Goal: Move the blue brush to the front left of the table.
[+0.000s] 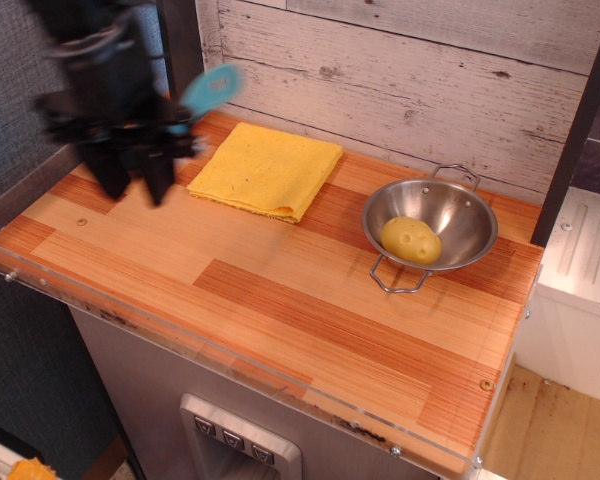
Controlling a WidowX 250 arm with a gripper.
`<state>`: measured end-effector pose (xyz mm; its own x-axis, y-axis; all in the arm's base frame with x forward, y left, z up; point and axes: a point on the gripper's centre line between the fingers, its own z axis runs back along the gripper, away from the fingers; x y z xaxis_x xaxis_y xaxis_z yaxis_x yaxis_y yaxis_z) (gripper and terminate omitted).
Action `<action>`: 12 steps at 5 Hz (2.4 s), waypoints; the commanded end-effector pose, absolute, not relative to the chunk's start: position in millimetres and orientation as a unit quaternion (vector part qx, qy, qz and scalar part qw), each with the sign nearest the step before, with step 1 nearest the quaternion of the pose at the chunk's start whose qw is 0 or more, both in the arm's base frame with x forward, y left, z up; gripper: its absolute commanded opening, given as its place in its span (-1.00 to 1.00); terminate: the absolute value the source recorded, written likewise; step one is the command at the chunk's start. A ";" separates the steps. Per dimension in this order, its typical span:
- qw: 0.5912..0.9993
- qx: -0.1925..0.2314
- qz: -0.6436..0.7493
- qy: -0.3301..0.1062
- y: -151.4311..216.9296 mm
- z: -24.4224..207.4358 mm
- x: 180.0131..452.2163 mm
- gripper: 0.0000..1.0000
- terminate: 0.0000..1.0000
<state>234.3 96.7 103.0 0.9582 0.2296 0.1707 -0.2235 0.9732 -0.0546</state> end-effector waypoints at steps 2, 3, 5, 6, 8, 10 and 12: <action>0.981 0.023 0.184 -0.057 207.3 72.7 227.9 -1.00 -1.00; 0.983 0.024 0.177 -0.038 210.4 60.5 232.4 -1.00 -1.00; 0.986 0.016 0.164 -0.027 199.2 46.1 241.8 -1.00 -1.00; 0.986 0.011 0.163 -0.031 193.8 46.0 247.7 -1.00 -1.00; 0.986 0.013 0.163 -0.033 189.8 61.5 245.4 1.00 -1.00; 0.994 0.041 0.091 -0.046 144.2 119.7 238.9 1.00 -1.00; 0.997 0.025 0.057 -0.055 84.2 131.7 244.0 1.00 -1.00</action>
